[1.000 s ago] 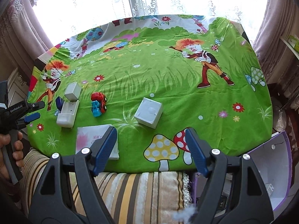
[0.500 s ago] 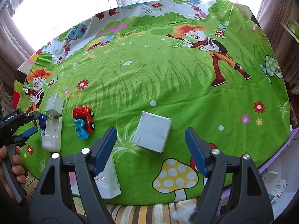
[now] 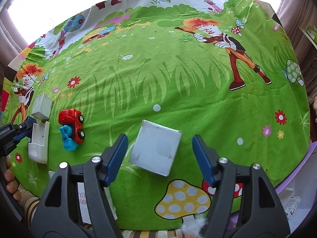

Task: Organize rigid objects
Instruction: 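Grasp the dark blue item with the left gripper while the right grasps the white cube box, then carry the blue item and white cube box over the purple box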

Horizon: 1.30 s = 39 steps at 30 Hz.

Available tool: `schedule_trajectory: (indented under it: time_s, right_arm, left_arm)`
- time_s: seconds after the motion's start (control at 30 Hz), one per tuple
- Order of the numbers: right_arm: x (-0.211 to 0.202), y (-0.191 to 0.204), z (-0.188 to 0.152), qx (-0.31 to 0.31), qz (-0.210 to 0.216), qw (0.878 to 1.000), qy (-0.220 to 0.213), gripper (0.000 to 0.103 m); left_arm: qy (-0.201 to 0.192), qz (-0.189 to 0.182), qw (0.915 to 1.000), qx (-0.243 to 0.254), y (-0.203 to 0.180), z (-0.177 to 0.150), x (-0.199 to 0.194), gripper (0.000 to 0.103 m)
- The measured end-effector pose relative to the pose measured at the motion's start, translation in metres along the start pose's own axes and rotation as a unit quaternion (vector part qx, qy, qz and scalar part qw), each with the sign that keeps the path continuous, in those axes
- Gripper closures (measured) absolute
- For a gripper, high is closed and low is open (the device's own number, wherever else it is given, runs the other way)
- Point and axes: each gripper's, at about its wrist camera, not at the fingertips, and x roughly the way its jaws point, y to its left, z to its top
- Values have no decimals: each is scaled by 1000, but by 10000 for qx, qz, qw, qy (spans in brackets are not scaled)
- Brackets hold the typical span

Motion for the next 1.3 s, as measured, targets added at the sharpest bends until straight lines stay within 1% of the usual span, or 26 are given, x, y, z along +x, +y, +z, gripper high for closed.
schedule_trajectory:
  time_s: [0.07, 0.2, 0.33, 0.53, 0.7, 0.83, 1.03, 1.3]
  right_arm:
    - [2, -1, -1, -3, 24, 10000, 36, 53]
    - [0, 0, -2, -63, 57, 10000, -29, 55]
    - [-8, 3, -5, -186, 71, 9996, -208, 56]
    - [-23, 10, -9, -377, 24, 9979, -518, 56]
    - [-35, 5, -16, -373, 14, 9973, -626, 56]
    - [-45, -4, -24, -318, 23, 9972, -680, 56]
    - [-61, -21, -36, -239, 86, 9969, -739, 56]
    - [-81, -63, -61, 91, 86, 9971, -755, 56]
  left_arm:
    - [-105, 30, 9999, 74, 0, -3, -3, 74]
    - [-199, -29, 9998, 64, 2, -8, -6, 74]
    - [-266, -93, 9996, 21, 5, -11, -10, 74]
    - [-570, -58, 9983, 111, 2, -12, -25, 74]
    - [-715, -239, 9966, 337, -16, -20, -43, 74]
    - [-752, -396, 9950, 519, -36, -29, -56, 74]
    - [-685, -666, 9916, 873, -72, -53, -70, 74]
    - [-228, -1061, 9839, 1417, -123, -102, -69, 74]
